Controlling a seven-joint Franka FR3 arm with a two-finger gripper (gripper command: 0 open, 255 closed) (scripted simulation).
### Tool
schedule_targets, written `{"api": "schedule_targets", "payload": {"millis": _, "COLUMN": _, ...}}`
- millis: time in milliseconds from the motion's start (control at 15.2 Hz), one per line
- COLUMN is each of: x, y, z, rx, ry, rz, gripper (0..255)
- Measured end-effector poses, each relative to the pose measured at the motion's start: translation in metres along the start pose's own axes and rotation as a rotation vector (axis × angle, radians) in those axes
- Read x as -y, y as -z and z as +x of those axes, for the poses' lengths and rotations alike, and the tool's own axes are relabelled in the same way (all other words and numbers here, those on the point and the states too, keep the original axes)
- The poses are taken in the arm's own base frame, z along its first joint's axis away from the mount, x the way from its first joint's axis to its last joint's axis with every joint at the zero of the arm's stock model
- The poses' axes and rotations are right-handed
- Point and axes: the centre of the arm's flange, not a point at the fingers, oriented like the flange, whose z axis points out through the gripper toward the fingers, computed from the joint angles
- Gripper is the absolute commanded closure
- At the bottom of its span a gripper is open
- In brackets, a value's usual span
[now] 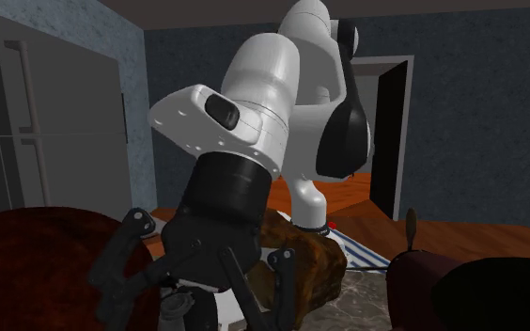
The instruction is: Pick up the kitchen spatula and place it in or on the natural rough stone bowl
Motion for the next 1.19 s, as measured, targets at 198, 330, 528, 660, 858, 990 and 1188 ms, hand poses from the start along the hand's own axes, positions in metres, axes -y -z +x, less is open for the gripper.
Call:
{"api": "schedule_targets", "payload": {"millis": 198, "x": 0.001, "y": 0.001, "z": -0.002, "rx": 0.019, "ry": 0.001, "rz": 0.008, "gripper": 0}}
{"api": "schedule_targets", "payload": {"millis": 330, "x": 0.006, "y": 0.004, "z": -0.003, "rx": 0.059, "ry": 0.012, "rz": 0.025, "gripper": 0}}
{"api": "schedule_targets", "payload": {"millis": 528, "x": 0.006, "y": 0.012, "z": -0.002, "rx": 0.127, "ry": 0.008, "rz": 0.05, "gripper": 0}}
{"api": "schedule_targets", "payload": {"millis": 660, "x": 0.013, "y": 0.005, "z": -0.012, "rx": 0.251, "ry": 0.011, "rz": 0.108, "gripper": 0}}
{"api": "schedule_targets", "payload": {"millis": 858, "x": 0.021, "y": -0.003, "z": -0.008, "rx": 0.237, "ry": 0.025, "rz": 0.104, "gripper": 0}}
{"api": "schedule_targets", "payload": {"millis": 990, "x": 0.013, "y": -0.008, "z": 0.001, "rx": 0.133, "ry": 0.016, "rz": 0.059, "gripper": 0}}
{"api": "schedule_targets", "payload": {"millis": 1188, "x": 0.001, "y": -0.015, "z": 0.002, "rx": 0.055, "ry": 0.012, "rz": 0.028, "gripper": 0}}
